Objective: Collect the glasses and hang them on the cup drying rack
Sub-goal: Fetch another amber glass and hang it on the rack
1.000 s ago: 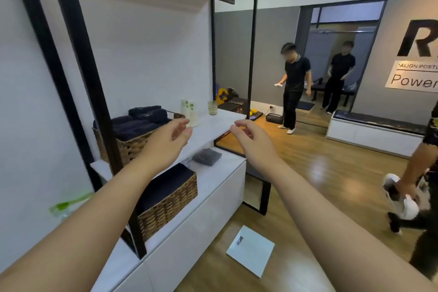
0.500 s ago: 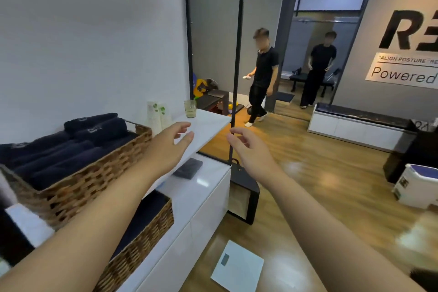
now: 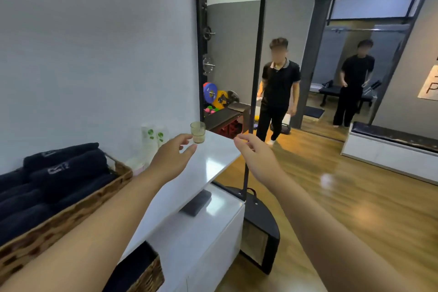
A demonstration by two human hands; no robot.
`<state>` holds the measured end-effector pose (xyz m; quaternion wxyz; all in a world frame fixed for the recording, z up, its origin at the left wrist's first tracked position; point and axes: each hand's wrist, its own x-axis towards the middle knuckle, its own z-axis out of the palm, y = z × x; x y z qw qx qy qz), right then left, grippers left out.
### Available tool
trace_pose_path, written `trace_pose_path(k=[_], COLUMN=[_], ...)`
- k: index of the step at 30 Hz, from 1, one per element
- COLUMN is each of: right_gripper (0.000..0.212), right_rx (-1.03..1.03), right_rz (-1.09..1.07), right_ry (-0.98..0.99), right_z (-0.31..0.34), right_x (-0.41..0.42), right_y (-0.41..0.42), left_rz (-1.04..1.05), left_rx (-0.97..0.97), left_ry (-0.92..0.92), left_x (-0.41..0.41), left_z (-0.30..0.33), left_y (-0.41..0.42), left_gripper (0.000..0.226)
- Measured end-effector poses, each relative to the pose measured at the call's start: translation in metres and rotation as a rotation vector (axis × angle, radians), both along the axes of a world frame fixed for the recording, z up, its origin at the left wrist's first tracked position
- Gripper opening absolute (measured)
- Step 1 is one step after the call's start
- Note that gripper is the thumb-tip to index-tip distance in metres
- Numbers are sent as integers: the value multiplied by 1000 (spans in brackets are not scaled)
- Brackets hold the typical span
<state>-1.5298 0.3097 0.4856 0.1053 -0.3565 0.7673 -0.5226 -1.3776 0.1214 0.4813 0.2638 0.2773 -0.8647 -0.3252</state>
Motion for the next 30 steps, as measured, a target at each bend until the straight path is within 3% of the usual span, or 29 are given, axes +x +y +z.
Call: trace_pose_path(k=[10,19,24,30], right_gripper=[58,68,71,70], right_rx=[173,205,209,191], right_rz=[216,280,277,285], right_ry=[47,71,77,84], right_z=[-16,-49,-61,-73], right_x=[-134,-193,-221,-241], right_y=[-73,-144,-196,-257], left_rz=[223,319,447,500], left_rx=[81,77,234,137], left_ry=[-31,-67,41,-5], left_x=[-129,-253,-317,-363], left_z=[-37,-78,-99,-131], left_y=[-44,-134,-205,-273], left_gripper=[57,73,100,111])
